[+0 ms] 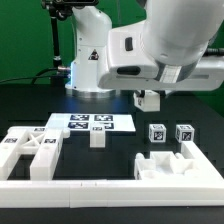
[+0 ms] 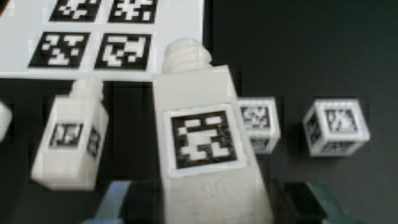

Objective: Assemble chair

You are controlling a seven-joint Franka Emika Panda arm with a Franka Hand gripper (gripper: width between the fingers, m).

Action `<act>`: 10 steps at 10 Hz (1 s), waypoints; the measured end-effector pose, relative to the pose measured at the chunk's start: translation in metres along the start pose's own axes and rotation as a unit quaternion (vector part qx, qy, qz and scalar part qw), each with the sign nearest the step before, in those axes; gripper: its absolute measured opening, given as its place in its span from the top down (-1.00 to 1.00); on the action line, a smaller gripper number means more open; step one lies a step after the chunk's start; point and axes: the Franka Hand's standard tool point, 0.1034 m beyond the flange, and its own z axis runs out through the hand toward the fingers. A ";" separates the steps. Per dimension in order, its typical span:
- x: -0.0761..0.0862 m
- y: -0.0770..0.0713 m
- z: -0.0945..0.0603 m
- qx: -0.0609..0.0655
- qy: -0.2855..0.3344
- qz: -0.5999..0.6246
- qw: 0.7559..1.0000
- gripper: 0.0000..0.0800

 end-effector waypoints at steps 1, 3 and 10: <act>0.000 -0.001 -0.003 0.002 0.034 0.000 0.999 0.30; 0.002 -0.004 -0.008 0.009 0.108 0.000 0.994 0.30; 0.012 -0.030 -0.092 0.032 0.343 -0.030 0.938 0.29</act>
Offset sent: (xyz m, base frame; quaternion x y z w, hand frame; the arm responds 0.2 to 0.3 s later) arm 0.0673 0.0534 0.0626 0.1000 0.0946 -0.0548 0.9890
